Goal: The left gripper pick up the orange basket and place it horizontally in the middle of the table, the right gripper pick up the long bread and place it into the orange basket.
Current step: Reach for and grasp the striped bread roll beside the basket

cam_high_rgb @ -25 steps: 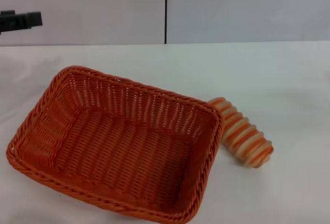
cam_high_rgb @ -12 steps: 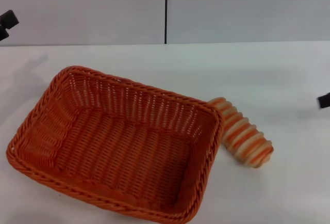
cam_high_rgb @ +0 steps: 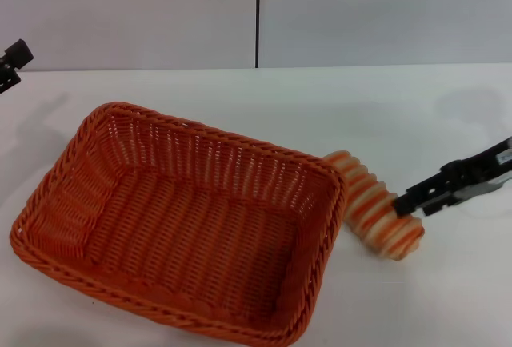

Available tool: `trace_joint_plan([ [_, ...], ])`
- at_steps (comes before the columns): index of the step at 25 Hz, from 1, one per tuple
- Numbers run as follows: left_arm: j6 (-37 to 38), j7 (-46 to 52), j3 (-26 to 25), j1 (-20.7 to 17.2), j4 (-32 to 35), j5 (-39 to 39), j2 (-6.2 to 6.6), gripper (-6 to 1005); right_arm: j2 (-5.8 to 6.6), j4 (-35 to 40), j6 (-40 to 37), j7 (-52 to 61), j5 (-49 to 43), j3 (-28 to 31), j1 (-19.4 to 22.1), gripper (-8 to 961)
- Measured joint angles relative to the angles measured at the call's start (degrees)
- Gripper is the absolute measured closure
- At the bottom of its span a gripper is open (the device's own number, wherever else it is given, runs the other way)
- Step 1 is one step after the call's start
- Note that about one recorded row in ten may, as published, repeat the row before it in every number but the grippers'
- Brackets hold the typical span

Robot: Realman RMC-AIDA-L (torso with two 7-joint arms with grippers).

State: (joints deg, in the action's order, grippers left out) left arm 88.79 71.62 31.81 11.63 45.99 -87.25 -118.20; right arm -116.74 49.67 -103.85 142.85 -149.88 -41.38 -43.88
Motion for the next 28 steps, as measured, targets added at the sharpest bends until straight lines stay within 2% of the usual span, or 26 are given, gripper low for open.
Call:
trace_joint_plan([
  [2,-0.2,-0.8,-0.1,0.0,-0.1,0.1,0.12,165,-0.01,-3.1,2.3,1.6,-0.2,-2.2,-0.5,274],
  [6,-0.5,-1.1,-0.1,0.0,0.1,0.1,0.24,165,0.00,-4.2,4.5,4.2,-0.3,-6.4,-0.4,274],
  [11,-0.5,-1.8,-0.2,0.0,0.0,0.1,0.26,165,-0.05,-5.9,6.6,5.9,-0.4,-8.6,-1.5,274],
  [21,-0.1,-2.5,-0.3,-0.7,0.1,0.2,0.29,165,0.41,-11.1,12.3,5.7,-0.3,-8.6,-2.8,273],
  [26,0.0,-2.5,-0.3,-0.6,0.3,0.2,0.27,165,0.48,-10.4,11.9,5.0,0.2,-8.3,-2.8,333],
  [28,0.0,-2.5,-0.3,-0.5,0.3,0.2,0.26,165,0.44,-9.9,11.7,4.5,0.7,-8.2,-2.7,389],
])
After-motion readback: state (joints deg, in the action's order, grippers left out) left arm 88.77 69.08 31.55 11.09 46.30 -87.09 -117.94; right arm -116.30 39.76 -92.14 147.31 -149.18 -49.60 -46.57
